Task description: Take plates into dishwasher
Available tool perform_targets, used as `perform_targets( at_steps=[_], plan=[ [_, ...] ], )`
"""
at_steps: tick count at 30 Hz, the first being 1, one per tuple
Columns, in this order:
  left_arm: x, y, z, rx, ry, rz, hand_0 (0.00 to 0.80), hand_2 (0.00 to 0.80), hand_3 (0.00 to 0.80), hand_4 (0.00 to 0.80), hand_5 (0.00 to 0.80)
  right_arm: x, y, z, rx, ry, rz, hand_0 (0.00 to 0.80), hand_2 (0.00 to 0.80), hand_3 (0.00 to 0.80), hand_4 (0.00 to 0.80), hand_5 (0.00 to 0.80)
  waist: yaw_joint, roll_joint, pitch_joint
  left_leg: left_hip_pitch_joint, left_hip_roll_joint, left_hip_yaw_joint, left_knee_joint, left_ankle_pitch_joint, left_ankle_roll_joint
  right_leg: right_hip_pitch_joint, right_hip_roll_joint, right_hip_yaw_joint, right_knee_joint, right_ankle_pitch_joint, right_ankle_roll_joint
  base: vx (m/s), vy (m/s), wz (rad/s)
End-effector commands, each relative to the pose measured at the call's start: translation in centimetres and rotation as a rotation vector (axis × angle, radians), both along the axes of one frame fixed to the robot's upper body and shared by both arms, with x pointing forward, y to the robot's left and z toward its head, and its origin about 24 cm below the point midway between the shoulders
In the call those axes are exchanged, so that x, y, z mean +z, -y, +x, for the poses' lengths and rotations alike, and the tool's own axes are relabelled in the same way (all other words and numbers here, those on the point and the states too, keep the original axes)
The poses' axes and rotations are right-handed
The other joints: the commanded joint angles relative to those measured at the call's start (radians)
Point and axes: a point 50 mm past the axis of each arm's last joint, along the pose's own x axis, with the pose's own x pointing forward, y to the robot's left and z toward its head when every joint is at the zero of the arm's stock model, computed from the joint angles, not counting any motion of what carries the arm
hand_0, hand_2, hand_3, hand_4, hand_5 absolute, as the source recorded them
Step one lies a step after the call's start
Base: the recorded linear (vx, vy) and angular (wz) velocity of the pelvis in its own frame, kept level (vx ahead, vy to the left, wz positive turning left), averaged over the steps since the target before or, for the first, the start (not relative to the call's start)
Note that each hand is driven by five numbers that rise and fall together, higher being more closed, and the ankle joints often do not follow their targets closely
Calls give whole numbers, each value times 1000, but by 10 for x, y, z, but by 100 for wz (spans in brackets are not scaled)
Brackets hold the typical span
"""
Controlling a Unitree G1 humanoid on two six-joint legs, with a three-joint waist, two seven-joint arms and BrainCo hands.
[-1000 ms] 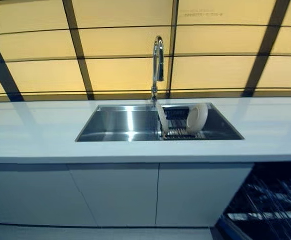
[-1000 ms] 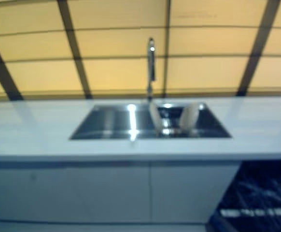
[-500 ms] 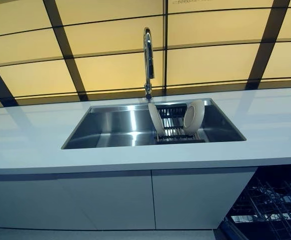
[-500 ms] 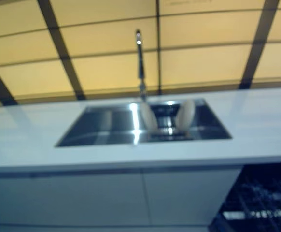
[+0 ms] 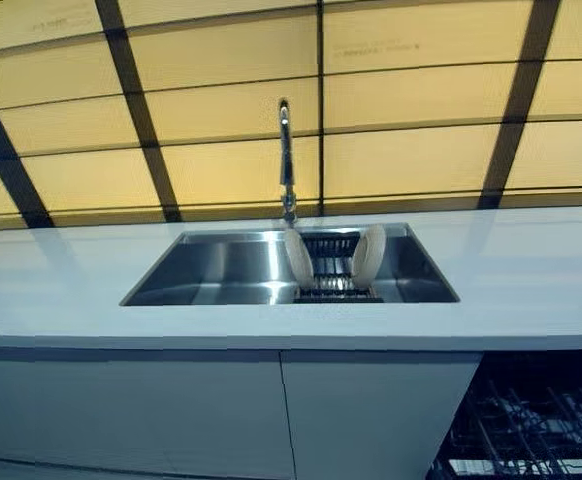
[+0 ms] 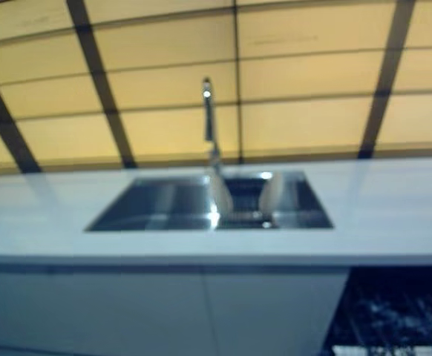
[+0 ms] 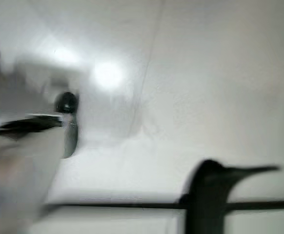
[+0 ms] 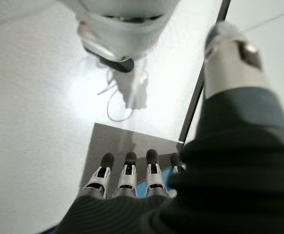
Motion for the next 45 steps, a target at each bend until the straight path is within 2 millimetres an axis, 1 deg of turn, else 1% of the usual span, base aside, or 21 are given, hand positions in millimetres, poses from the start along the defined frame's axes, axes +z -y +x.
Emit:
perform_targets(
  at_steps=[1,4,8,12,17,19,21,22,23,24,27,29,30,32,37,38,39,40,42,43,45],
  plan=[
    [7,-18,12,11,-6,40,0,0,0,0,0,2,0,6,34,36,20,0,0,0,0,0,-29,-22,-5,162,-72,-18,-75,-3,91,167,-53,60,-162,51,157,151,98,-72],
    [8,-17,18,2,5,42,0,0,0,0,0,1,-1,4,45,44,15,0,0,0,0,0,-30,-21,-10,181,-73,-24,-94,-6,100,150,-58,53,-168,63,161,61,49,-45],
    [7,-14,15,15,-8,19,0,0,0,0,0,1,-6,8,45,48,14,0,0,0,0,0,-21,-39,-19,153,-95,-34,-61,-23,117,136,-69,73,-203,92,164,58,60,30],
    [7,-12,17,19,9,16,0,0,0,0,0,2,-5,11,20,48,10,0,0,0,0,0,-12,-59,-17,135,-104,-25,-11,-57,125,137,-88,82,-230,114,173,48,47,23],
    [6,-10,17,20,14,32,0,0,0,0,0,4,-6,17,26,42,9,0,0,0,0,0,-7,-61,-16,143,-102,-13,25,-91,134,139,-116,71,-215,108,179,80,72,3],
    [6,-13,15,-8,5,49,0,0,0,0,0,2,-8,15,14,38,8,0,0,0,0,0,-2,-58,-27,143,-111,-15,24,-97,152,147,-122,69,-137,88,191,122,105,-3],
    [6,-16,13,-28,-5,55,0,0,0,0,0,2,-9,14,3,38,15,0,0,0,0,0,-5,-57,-33,167,-120,-8,0,-97,167,109,-144,64,-18,157,204,76,96,1],
    [7,-17,13,-39,-10,58,0,0,0,0,0,2,-9,14,-2,42,18,0,0,0,0,0,-9,-50,-32,193,-122,-3,-22,-98,178,63,-161,66,88,208,210,128,236,-7],
    [6,-18,11,-78,-34,55,0,0,0,0,0,2,-6,11,-7,48,23,0,0,0,0,0,-40,-9,-23,253,-99,2,-81,-90,186,-94,-165,70,312,273,200,201,257,-16],
    [6,-19,10,-78,-50,50,0,0,0,0,0,2,-3,9,-15,45,18,0,0,0,0,0,-61,-1,-16,285,-95,3,-112,-85,181,-163,-163,70,326,280,196,270,165,-20],
    [7,-22,11,-31,-68,25,0,0,0,0,0,2,1,5,-10,41,14,0,0,0,0,0,-88,-13,-12,348,-99,-17,-191,-69,158,-152,-152,38,38,275,199,253,-158,31],
    [7,-23,12,-32,-68,30,0,0,0,0,0,2,1,7,-9,44,17,0,0,0,0,0,-89,-18,-11,350,-99,-20,-196,-68,153,-155,-154,37,-22,279,205,125,-158,29],
    [7,-25,12,-34,-65,39,0,0,0,0,0,3,0,9,-12,52,20,0,0,0,0,0,-91,-21,-7,358,-95,-27,-201,-70,146,-151,-152,39,-99,284,211,153,-203,18],
    [7,-26,9,-34,-59,54,0,0,0,0,0,3,0,13,-9,56,19,0,0,0,0,0,-97,-31,-11,365,-96,-46,-200,-89,141,-138,-144,78,-210,297,227,255,-308,8],
    [5,-21,7,-51,-44,32,0,0,0,0,0,2,-5,11,20,36,23,0,0,0,0,0,-90,-66,-46,359,-70,-38,-103,-141,115,-32,-127,78,-252,262,222,202,-201,10],
    [6,-20,9,-67,-32,39,0,0,0,0,0,2,-5,12,32,33,32,0,0,0,0,0,-90,-79,-51,351,-66,-36,-21,-156,105,-19,-130,80,-263,262,212,129,-133,27],
    [6,-16,13,-113,-1,61,0,0,0,0,0,2,-5,12,43,31,48,0,0,0,0,0,-84,-95,-44,286,-64,-34,137,-121,92,14,-130,88,-285,262,195,130,-135,28],
    [6,-15,13,-118,3,62,0,0,0,0,0,2,-4,12,45,31,48,0,0,0,0,0,-80,-97,-40,257,-65,-37,174,-102,86,28,-128,88,-293,260,189,85,-76,20],
    [7,-11,16,-96,16,52,0,0,0,0,0,3,-3,12,44,28,43,0,0,0,0,0,-57,-86,-25,198,-76,-53,99,-59,68,71,-113,94,-322,255,190,38,37,4],
    [6,-9,17,-99,26,54,0,0,0,0,0,4,0,15,22,42,53,0,0,0,0,0,-42,-80,-2,172,-65,-27,36,-46,60,98,-114,87,-339,253,196,48,91,-16],
    [5,-10,13,-94,-11,40,0,0,0,0,0,5,0,17,41,26,60,0,0,0,0,0,-35,-75,0,193,-82,-32,-10,-61,74,96,-130,54,-356,256,209,40,94,-19]
  ],
)
